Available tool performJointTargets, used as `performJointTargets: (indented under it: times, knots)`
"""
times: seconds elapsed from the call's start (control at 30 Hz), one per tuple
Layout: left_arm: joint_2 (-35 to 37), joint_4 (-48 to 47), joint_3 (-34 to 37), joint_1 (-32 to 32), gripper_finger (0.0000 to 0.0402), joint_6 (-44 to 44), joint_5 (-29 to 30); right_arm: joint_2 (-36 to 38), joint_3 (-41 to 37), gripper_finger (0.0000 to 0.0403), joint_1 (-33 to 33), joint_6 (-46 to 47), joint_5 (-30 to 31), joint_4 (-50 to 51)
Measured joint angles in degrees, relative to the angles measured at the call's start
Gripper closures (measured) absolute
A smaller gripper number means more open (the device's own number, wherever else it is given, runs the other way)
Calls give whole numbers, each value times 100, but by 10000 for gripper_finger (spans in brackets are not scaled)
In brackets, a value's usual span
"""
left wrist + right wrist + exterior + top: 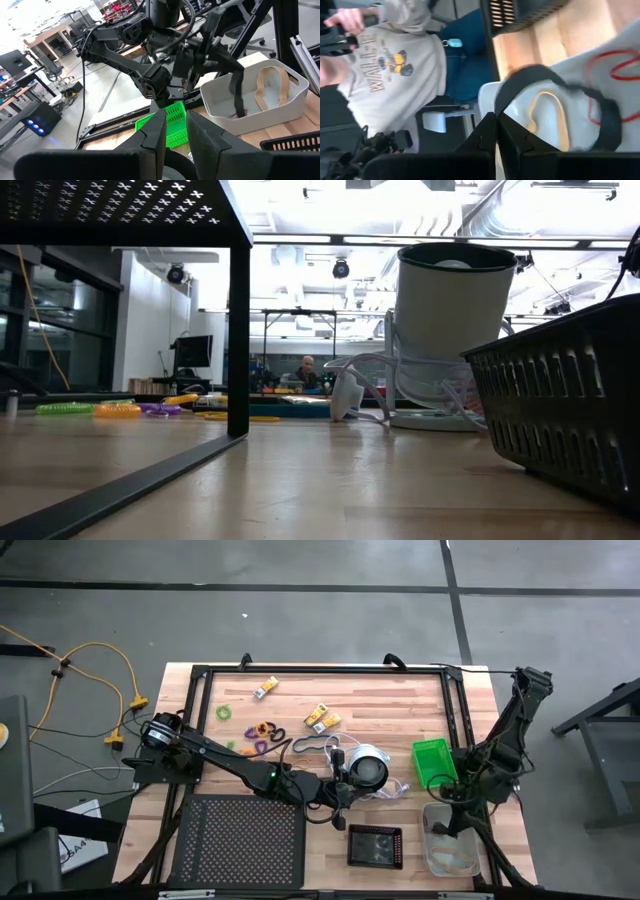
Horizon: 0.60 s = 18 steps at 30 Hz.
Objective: Pick & Place Office Desk Supplies
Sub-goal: Put the black rubberband into the gray bin
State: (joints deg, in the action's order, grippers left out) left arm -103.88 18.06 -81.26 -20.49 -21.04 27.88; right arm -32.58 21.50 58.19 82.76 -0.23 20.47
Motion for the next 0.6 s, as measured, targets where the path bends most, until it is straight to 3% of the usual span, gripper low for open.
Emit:
performJointTargets:
  times: [0.6]
  knots:
    - [0, -47, -1, 0, 332, -2, 4, 29, 0, 401, -7, 278, 43, 289]
